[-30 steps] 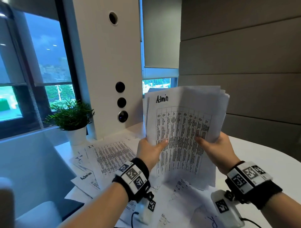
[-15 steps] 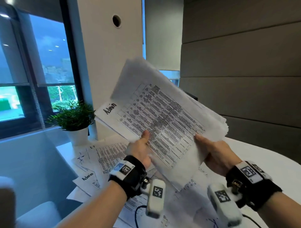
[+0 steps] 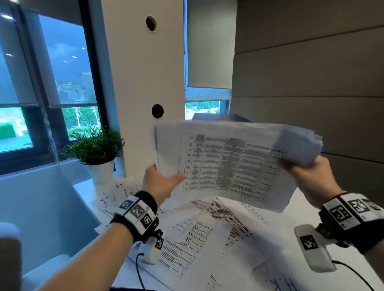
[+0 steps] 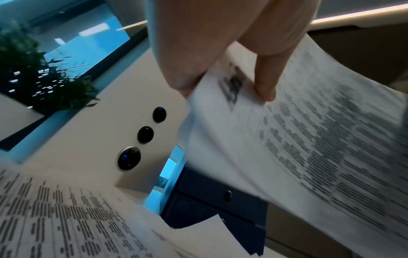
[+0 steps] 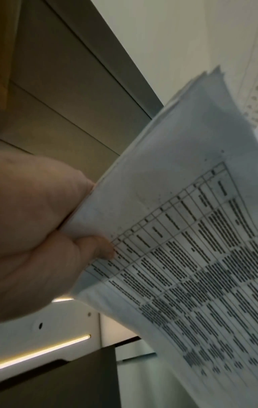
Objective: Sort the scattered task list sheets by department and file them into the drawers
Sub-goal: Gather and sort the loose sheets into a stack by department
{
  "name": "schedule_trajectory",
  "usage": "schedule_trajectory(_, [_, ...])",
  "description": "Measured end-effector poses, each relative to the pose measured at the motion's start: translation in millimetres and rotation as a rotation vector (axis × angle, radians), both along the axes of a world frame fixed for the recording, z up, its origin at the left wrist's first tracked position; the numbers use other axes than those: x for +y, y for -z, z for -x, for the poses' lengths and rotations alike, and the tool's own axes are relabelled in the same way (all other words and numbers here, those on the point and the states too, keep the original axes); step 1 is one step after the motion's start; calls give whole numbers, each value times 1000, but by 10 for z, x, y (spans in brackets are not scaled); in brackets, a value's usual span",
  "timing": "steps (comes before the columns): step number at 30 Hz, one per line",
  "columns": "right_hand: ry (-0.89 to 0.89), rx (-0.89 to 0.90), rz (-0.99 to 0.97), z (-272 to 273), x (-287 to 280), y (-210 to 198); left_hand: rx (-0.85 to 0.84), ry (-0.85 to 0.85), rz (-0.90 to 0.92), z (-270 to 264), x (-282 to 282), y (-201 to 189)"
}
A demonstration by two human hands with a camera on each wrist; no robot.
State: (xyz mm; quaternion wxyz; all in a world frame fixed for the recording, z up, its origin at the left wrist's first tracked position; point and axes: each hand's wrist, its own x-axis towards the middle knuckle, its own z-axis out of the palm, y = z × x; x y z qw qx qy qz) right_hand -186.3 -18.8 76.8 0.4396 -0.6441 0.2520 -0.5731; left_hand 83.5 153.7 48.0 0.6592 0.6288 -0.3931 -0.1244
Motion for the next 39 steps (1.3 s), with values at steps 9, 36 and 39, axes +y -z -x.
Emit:
schedule_trajectory(9, [-102, 145, -28, 38, 127, 250, 7, 25, -37, 35, -50, 184])
schedule_trajectory(36, [122, 682, 332, -152, 152, -335, 72, -143, 103, -27, -190, -80])
schedule_trajectory(39, [-2, 384, 102, -213, 193, -288, 377, 149, 97, 68, -194, -99])
